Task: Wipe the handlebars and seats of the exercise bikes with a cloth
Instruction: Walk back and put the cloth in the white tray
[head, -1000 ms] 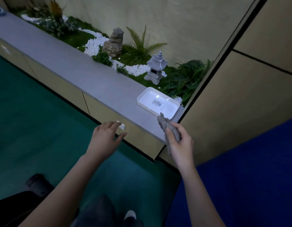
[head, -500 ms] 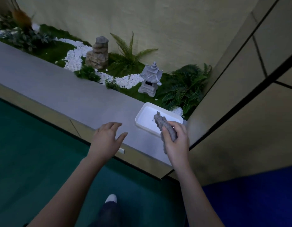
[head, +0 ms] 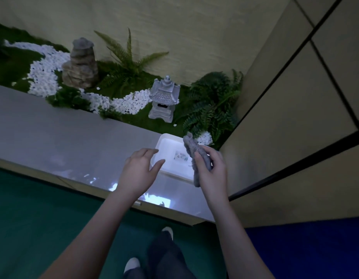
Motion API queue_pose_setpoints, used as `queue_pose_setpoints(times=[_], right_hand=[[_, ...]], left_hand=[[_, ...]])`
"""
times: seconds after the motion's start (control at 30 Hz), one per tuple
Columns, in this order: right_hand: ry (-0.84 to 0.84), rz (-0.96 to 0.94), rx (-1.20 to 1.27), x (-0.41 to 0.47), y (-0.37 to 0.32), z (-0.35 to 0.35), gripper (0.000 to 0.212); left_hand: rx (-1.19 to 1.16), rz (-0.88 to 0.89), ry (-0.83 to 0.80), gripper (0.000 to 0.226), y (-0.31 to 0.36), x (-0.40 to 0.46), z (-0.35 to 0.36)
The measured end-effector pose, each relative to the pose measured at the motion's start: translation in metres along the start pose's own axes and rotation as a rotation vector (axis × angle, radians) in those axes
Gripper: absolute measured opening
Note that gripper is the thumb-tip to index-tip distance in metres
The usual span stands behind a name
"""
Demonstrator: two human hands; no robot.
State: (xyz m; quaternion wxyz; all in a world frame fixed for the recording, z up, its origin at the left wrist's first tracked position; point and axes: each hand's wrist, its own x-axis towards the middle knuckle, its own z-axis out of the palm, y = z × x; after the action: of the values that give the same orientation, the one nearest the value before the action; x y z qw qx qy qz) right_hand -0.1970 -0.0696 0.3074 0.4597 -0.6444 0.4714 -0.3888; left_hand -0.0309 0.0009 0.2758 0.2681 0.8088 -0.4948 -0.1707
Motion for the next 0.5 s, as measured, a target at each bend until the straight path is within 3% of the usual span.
queue_pose_setpoints(times=[0.2, 0.3, 0.5], right_hand=[[-0.051, 0.112, 0.166, 0.064, 0.010, -0.004, 0.014], [-0.083, 0.118, 0.236, 0.089, 0.016, -0.003, 0.015], [-0.132, 0.304, 0.543, 0.119, 0.025, 0.008, 0.017]], left_hand=[[-0.240, -0.022, -0.083, 0.040, 0.038, 0.058, 0.027], [-0.467, -0.096, -0.128, 0.037, 0.054, 0.082, 0.038], [-0.770, -0.188, -0.167, 0.015, 0.066, 0.116, 0.048]])
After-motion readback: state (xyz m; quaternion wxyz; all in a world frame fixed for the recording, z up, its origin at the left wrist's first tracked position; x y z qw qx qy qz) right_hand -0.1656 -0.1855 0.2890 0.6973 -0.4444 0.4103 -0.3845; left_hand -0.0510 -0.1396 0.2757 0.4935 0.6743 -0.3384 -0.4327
